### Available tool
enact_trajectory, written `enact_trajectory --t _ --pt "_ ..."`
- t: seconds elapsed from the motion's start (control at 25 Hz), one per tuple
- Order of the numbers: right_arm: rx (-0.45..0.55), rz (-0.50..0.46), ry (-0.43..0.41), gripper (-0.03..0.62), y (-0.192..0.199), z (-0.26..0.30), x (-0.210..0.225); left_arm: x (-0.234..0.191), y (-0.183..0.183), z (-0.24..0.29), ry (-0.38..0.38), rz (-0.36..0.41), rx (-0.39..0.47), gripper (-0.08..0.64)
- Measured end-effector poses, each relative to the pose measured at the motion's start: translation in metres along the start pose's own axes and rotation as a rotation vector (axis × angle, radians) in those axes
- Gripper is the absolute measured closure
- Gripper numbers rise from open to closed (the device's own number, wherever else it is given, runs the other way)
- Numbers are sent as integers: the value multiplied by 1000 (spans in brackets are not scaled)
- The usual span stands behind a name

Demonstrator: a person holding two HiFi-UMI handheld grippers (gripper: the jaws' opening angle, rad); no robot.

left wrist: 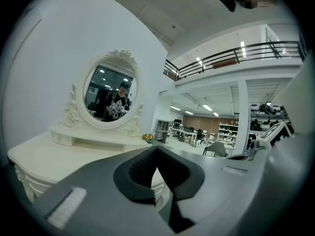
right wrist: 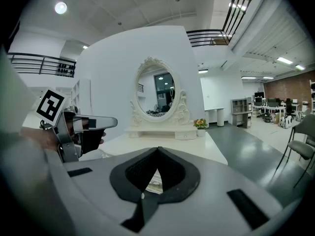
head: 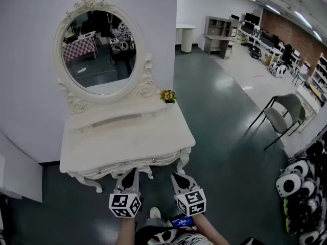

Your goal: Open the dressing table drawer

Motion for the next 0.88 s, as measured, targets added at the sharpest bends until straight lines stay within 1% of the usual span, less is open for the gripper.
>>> enact_trajectory --t 0.08,0.12,0.2,0.32,0.36,0.44,0.48,0.52,0.68,0.8,0.88 --pt "0 -6 -4 591 -3 3 -1 -4 -1 -1 25 -95 25 558" --pt "0 -6 -4 591 -4 4 -1 -5 -2 -2 32 -130 34 558" --pt "3 6 5 591 -5 5 2 -8 -2 -3 31 -156 43 558" --pt "19 54 44 591 -7 4 9 -10 -2 -3 16 -135 32 557" --pt "19 71 55 589 -7 4 12 -11 -1 -3 13 -128 27 544" --pt "10 86 57 578 -5 7 16 -13 1 -4 2 -111 18 478" --pt "2 89 52 491 -4 10 18 -15 3 -3 -8 -99 9 449" --pt "-6 90 49 459 -3 13 19 -18 5 -2 -19 -87 -3 432" --pt "-15 79 57 459 -3 31 24 -29 9 15 -49 -57 -28 430" --pt "-35 73 57 454 -4 58 36 -39 9 42 -56 -21 -35 427" --pt "-49 65 60 454 -7 82 47 -49 10 67 -54 13 -55 422"
Point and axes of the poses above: the fingertips, and each gripper's own axes: z forward along the fingers, x to its right, y out of its underside, the point moved 9 cm from there along -z, backward along the fingers, and after that the axes turned 7 degrees about -y, right-handed, at the moved point
